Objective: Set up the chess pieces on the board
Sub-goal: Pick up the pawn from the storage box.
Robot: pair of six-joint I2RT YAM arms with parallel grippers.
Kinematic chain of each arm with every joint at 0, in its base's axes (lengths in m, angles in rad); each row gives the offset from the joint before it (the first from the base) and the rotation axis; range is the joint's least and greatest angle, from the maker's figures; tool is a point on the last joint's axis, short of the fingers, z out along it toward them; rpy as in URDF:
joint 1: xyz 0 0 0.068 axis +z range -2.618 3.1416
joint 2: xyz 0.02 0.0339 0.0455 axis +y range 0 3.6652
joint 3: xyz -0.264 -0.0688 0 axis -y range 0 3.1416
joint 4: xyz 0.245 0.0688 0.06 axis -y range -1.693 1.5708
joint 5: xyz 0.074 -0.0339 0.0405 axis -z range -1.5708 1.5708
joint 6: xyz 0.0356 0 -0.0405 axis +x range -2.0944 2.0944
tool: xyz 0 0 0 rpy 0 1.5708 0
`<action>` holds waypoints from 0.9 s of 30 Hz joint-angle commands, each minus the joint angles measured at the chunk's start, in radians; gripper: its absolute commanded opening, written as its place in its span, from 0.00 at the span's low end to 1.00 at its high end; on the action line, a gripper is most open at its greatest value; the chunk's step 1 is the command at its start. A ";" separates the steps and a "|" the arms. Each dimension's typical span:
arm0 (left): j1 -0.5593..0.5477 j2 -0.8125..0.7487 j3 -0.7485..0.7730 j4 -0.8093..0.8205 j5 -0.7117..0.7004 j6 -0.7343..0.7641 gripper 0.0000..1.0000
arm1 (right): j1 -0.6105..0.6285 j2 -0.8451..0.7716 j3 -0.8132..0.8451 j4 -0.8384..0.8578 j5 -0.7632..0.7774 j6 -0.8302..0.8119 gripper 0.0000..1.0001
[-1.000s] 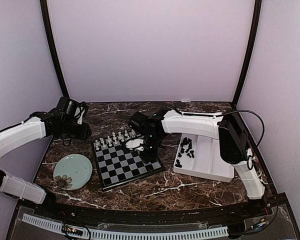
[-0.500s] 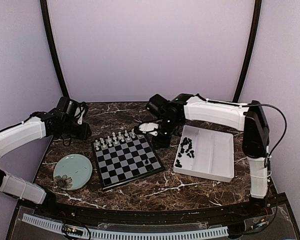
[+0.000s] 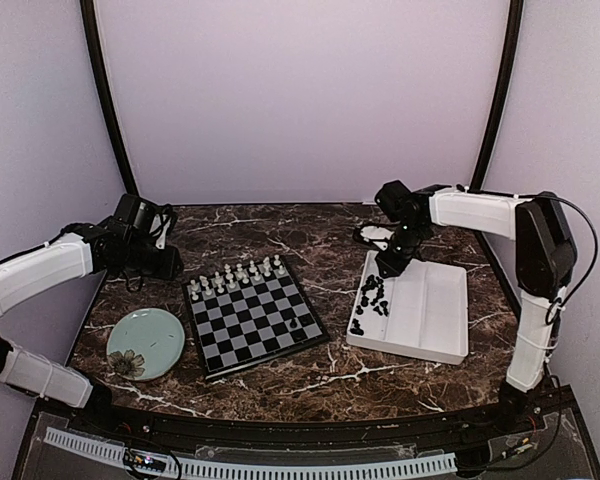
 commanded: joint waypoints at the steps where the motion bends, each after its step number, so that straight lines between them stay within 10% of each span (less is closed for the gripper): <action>1: 0.006 -0.003 0.018 0.008 0.004 0.007 0.29 | -0.001 0.047 -0.015 0.046 -0.003 0.027 0.21; 27: 0.006 0.003 0.019 0.008 0.002 0.009 0.29 | -0.012 0.057 0.035 0.003 -0.022 0.031 0.07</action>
